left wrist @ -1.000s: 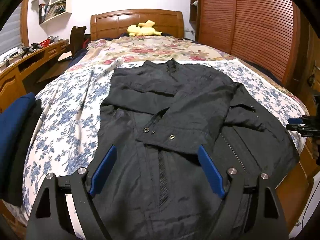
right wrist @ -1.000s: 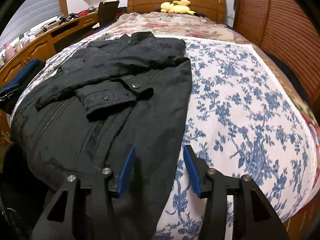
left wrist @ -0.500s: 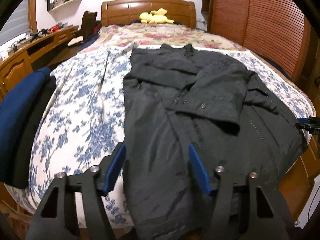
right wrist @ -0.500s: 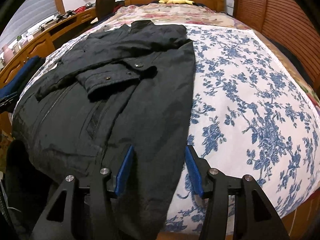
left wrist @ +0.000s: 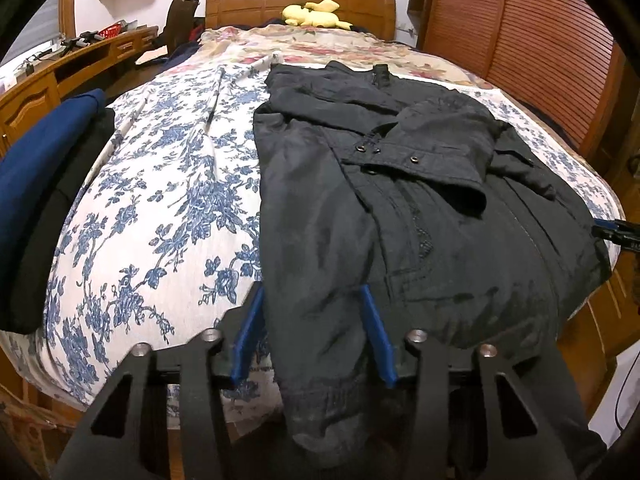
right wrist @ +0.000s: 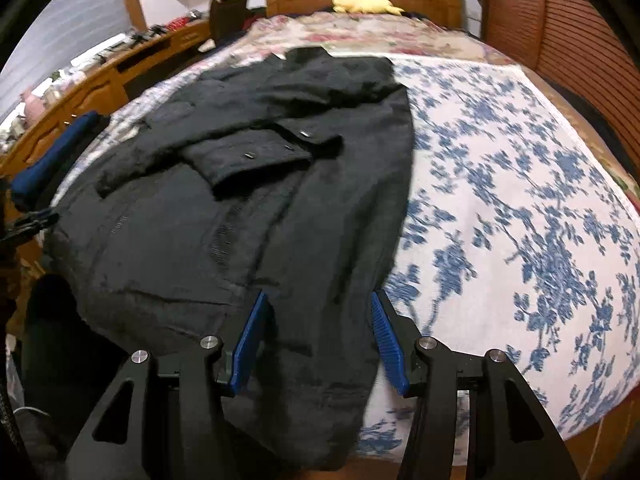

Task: Fold large clothes
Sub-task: 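Close the right gripper on the jacket hem while the left gripper grasps beside it, then lift the hem with both grippers and fold it over toward the collar, release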

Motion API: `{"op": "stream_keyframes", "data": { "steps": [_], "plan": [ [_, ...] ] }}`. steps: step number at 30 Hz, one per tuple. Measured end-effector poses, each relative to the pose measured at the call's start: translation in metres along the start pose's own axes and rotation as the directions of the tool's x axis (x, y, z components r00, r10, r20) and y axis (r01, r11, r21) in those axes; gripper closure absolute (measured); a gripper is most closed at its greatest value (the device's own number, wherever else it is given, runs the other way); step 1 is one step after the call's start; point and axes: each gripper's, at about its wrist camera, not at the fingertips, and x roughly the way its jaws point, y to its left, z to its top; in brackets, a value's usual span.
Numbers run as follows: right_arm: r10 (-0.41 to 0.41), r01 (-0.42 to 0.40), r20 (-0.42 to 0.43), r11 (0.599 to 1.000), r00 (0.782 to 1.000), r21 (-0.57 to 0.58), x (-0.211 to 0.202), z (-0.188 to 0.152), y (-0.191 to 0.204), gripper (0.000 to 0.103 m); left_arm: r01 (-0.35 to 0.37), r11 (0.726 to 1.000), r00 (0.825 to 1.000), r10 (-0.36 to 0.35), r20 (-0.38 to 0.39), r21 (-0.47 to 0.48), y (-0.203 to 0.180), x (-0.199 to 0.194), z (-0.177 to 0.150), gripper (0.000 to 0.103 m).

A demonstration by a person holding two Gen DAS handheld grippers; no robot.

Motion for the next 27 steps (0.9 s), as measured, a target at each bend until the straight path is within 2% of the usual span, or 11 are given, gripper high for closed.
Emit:
{"op": "stream_keyframes", "data": {
  "steps": [5, 11, 19, 20, 21, 23, 27],
  "plan": [
    [0.015, -0.014, 0.022, 1.000, 1.000, -0.017, -0.004, 0.000, 0.003, 0.049, 0.009, 1.000, 1.000, -0.009, -0.008, 0.002, 0.001, -0.004, -0.006, 0.059],
    [-0.038, 0.038, -0.042, 0.999, 0.998, -0.008, 0.007, -0.007, -0.003, 0.049, 0.014, 1.000, 1.000, -0.014, -0.023, -0.015, 0.006, -0.002, -0.009, 0.059],
    [-0.045, 0.044, -0.091, 0.999, 0.995, -0.020, 0.020, -0.013, 0.005, 0.048, 0.021, 1.000, 0.999, -0.022, -0.035, -0.020, 0.002, 0.003, -0.002, 0.059],
    [-0.041, 0.039, -0.090, 0.999, 0.995, -0.024, 0.020, -0.013, 0.007, 0.049, 0.028, 0.999, 0.999, -0.029, -0.033, -0.017, 0.000, 0.003, -0.001, 0.059],
    [-0.043, 0.040, -0.086, 0.998, 0.995, -0.039, 0.019, -0.012, 0.009, 0.061, 0.032, 0.999, 0.999, -0.032, -0.033, -0.011, -0.002, 0.002, -0.001, 0.059],
    [-0.039, 0.034, -0.071, 0.997, 0.997, -0.066, 0.017, -0.010, 0.012, 0.074, 0.023, 1.000, 0.999, -0.023, -0.032, 0.011, -0.005, 0.002, -0.001, 0.059],
    [-0.022, 0.020, -0.054, 0.999, 0.998, -0.047, 0.013, -0.011, 0.010, 0.075, 0.016, 1.000, 0.999, -0.016, -0.038, 0.017, -0.003, 0.002, -0.005, 0.059]
  ]
}}
